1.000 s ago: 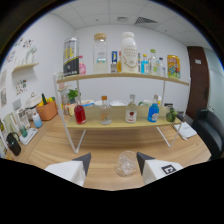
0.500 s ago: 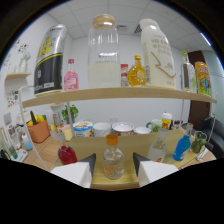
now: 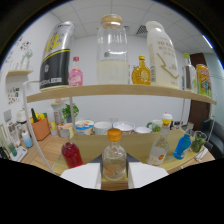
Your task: Make me a cup of Mount Fuji.
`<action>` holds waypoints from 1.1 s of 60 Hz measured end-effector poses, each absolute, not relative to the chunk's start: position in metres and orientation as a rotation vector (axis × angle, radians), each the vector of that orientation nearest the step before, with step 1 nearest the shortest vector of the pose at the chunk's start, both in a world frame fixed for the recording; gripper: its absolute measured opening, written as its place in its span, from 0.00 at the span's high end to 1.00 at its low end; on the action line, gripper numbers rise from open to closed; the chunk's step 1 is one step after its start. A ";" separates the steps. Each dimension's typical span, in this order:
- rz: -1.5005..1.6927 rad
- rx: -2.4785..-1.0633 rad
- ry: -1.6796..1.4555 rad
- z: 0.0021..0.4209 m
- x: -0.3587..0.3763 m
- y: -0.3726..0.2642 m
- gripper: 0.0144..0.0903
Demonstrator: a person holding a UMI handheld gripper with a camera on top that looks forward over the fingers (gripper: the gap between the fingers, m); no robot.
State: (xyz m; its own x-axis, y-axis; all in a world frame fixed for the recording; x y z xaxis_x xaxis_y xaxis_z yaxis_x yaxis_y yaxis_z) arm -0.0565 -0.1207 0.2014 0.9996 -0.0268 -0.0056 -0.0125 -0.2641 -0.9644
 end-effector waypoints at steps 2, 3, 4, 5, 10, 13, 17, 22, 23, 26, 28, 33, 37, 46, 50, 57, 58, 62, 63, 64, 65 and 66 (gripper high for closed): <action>-0.002 -1.834 0.019 0.205 -0.060 -0.126 0.73; 0.000 -1.829 0.020 0.207 -0.061 -0.129 0.73; 0.002 -1.824 0.023 0.209 -0.063 -0.132 0.73; 0.006 -1.823 0.020 0.209 -0.064 -0.135 0.73; 0.023 -1.824 0.023 0.209 -0.070 -0.156 0.73; 0.031 -1.834 0.027 0.203 -0.072 -0.169 0.73; 0.025 -1.856 0.031 0.189 -0.072 -0.185 0.73; 0.049 -1.891 0.066 0.168 -0.070 -0.201 0.73; 0.053 -1.901 0.078 0.164 -0.069 -0.204 0.73; 0.072 -1.922 0.120 0.150 -0.065 -0.211 0.73; 0.099 -1.933 0.156 0.143 -0.063 -0.215 0.73; 0.197 -1.959 0.283 0.128 -0.057 -0.219 0.73; 0.310 -1.952 0.418 0.119 -0.052 -0.220 0.73; 0.601 -1.883 0.730 0.108 -0.051 -0.217 0.73; 0.721 -1.848 0.843 0.105 -0.055 -0.215 0.73; 0.946 -1.744 1.024 0.107 -0.063 -0.209 0.73; 0.973 -1.729 1.047 0.110 -0.063 -0.209 0.73; 1.081 -1.657 1.128 0.113 -0.066 -0.206 0.73; 1.105 -1.638 1.151 0.115 -0.066 -0.205 0.73; 1.129 -1.619 1.175 0.115 -0.066 -0.204 0.73; 1.156 -1.600 1.195 0.116 -0.066 -0.204 0.73; 1.191 -1.583 1.215 0.117 -0.065 -0.204 0.73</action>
State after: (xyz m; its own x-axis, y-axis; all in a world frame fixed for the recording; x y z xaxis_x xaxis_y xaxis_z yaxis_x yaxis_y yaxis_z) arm -0.0650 -0.2043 0.1175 0.0974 -0.2256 -0.9694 -0.9736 -0.2236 -0.0458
